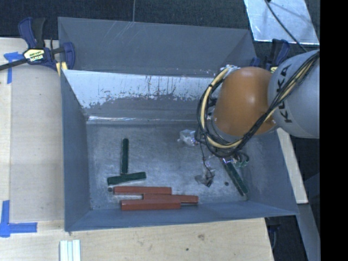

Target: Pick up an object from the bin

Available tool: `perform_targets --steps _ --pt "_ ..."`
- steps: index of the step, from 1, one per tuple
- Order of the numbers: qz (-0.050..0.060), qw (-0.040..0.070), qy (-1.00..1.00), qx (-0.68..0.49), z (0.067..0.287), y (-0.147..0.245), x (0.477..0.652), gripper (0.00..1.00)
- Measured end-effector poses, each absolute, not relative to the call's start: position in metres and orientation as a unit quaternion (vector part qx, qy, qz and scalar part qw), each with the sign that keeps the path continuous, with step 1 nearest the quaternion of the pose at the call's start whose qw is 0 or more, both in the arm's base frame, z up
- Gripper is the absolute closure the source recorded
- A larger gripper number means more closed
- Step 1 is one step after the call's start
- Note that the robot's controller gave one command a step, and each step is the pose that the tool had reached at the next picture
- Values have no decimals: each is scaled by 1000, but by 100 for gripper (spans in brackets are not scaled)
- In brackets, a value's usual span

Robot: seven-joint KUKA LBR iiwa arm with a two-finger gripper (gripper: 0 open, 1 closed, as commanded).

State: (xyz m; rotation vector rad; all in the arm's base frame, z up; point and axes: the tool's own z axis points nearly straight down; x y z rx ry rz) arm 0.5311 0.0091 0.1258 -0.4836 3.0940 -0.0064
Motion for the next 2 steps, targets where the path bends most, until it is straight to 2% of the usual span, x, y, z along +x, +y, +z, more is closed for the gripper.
perform_targets --steps 1,2 --pt "2 0 987 -159 92 164 493 0" --pt "1 2 997 -80 71 141 486 0"
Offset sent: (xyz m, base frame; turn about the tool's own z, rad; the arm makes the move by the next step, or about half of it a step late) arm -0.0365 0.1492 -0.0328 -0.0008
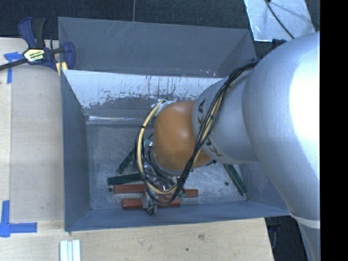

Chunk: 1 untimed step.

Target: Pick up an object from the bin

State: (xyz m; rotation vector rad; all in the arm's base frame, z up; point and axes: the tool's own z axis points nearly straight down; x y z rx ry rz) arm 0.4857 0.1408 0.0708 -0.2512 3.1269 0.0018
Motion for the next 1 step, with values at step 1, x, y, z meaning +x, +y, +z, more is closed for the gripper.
perform_targets --steps 1 --pt "0 0 997 -81 73 141 485 100"
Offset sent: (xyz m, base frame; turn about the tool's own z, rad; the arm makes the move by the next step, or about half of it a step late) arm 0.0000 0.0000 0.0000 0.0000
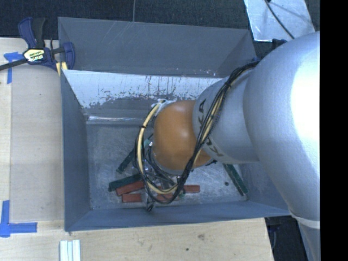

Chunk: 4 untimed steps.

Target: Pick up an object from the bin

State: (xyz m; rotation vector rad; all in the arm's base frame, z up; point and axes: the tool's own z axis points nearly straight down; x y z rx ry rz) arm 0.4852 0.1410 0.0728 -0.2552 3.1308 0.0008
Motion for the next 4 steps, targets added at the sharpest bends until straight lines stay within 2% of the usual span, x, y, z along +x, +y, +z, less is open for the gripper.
perform_targets --steps 1,2,3,4 --pt "0 2 997 -82 71 141 486 0" --pt "0 1 997 -82 73 141 485 100" --pt "1 2 997 -82 71 141 486 0" --pt "0 1 997 -82 73 141 485 100"
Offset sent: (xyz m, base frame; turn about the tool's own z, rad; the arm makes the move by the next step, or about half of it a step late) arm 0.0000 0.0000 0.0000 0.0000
